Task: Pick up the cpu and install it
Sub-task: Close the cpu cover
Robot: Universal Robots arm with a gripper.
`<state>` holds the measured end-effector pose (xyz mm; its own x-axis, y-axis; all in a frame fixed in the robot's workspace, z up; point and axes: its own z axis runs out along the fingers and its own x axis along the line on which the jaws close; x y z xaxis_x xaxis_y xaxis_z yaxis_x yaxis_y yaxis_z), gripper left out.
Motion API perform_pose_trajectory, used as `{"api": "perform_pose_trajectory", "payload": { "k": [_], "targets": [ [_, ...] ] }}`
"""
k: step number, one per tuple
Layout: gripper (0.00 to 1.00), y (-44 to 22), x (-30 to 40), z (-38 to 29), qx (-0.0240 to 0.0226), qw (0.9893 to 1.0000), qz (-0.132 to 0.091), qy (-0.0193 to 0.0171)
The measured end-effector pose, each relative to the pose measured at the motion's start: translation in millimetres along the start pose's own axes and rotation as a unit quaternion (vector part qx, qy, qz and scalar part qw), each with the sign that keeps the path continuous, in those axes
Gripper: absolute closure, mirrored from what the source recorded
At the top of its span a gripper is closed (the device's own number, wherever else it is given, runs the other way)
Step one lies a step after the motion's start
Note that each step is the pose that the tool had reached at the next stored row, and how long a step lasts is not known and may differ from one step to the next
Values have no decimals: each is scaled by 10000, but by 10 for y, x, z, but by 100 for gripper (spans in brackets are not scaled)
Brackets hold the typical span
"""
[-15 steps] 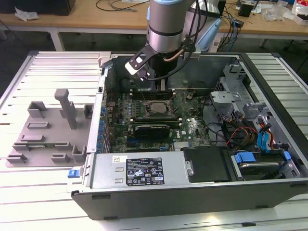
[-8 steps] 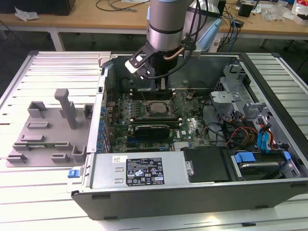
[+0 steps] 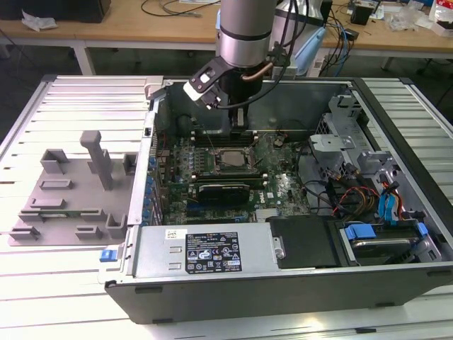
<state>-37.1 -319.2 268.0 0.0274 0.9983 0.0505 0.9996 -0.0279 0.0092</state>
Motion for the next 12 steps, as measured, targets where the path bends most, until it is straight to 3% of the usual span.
{"api": "perform_pose_trajectory", "payload": {
  "k": [4, 7, 12],
  "targets": [
    [89, 1, 7, -98, 0, 10000, 0, 0],
    [89, 8, 7, -100, 1, 10000, 0, 0],
    [89, 104, 9, -99, 0, 10000, 0, 0]
  ]
}}
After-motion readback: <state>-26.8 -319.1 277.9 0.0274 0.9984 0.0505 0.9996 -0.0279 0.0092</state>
